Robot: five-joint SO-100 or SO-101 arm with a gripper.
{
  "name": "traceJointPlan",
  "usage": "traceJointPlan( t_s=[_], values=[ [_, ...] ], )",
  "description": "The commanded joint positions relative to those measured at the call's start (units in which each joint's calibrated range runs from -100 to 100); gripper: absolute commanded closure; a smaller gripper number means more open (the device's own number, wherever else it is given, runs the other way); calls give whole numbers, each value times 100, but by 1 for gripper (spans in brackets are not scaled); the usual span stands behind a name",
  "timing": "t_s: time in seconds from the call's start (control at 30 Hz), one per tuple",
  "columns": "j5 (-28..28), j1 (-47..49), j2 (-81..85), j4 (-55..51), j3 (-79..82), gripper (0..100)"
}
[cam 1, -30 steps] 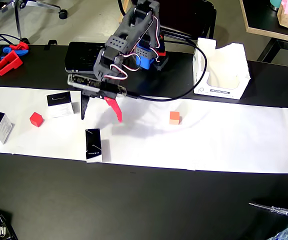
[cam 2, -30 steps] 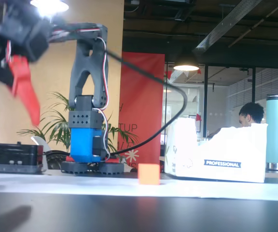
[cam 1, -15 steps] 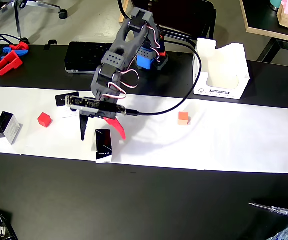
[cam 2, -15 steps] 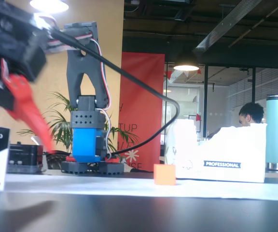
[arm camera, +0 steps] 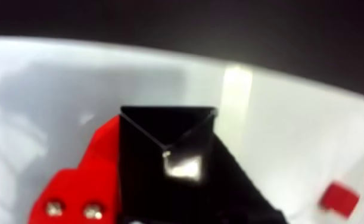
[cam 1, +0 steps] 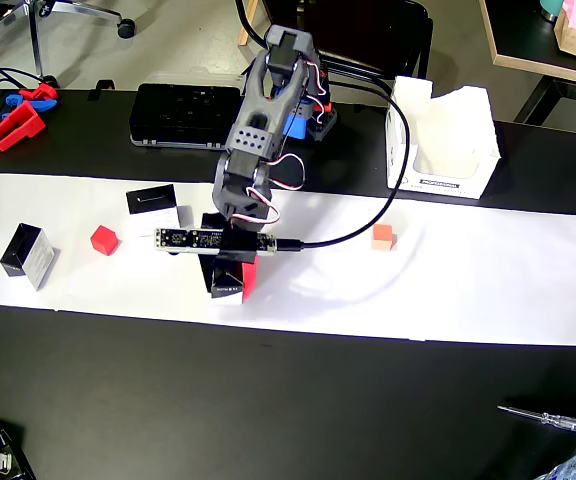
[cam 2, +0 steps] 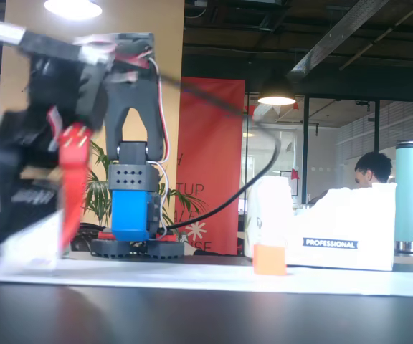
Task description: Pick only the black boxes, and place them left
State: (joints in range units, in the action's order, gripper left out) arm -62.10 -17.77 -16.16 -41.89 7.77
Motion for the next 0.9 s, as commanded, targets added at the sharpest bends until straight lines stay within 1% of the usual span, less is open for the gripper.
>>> traceJointPlan(
  t_s=[0.0,0.1,0.2,0.33,0.53,0.7,0.77,0.87],
  values=[
    [631,698,2371,-1677,-209,88],
    [1294,1495,3200,-2409,-564,88],
    [1910,2413,3833,-2782,-679,88],
    [2694,3946,4567,-2854,-661,88],
    [3605,6302,5405,-2862,-608,88],
    [4068,8035,5460,-2997,-608,88],
    [4236,8754,5381,-3474,-608,87],
    [4742,9447,4639,-4102,-688,87]
  ],
)
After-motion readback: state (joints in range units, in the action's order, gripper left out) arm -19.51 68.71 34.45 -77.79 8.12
